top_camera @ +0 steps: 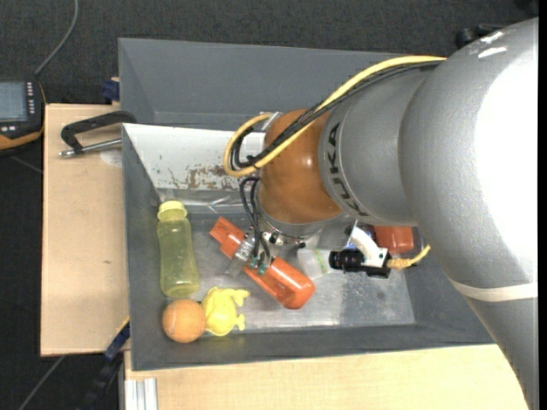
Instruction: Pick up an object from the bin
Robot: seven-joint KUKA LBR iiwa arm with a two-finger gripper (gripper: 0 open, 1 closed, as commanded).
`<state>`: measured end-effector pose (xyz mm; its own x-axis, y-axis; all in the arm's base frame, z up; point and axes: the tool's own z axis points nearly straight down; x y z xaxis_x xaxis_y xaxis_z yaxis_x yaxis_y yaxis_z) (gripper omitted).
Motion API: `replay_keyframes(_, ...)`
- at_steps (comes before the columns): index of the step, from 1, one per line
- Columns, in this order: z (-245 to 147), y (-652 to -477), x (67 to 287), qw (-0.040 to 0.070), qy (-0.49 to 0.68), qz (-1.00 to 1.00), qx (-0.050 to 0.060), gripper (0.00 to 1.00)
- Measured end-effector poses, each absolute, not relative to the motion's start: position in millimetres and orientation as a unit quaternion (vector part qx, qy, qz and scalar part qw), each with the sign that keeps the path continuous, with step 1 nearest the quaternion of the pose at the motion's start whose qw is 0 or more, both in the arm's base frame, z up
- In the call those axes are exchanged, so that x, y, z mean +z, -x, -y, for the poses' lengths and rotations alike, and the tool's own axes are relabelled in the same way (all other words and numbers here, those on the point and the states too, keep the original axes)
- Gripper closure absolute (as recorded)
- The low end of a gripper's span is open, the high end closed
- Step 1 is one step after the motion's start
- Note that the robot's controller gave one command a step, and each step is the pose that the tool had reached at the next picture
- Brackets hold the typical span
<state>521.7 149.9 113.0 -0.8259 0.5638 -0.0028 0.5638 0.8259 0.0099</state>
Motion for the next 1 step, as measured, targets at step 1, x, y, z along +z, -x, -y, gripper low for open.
replay_keyframes(1, -150.0, -521.7, 117.4, 0.003, -0.295, -0.956, 0.004, 1.0)
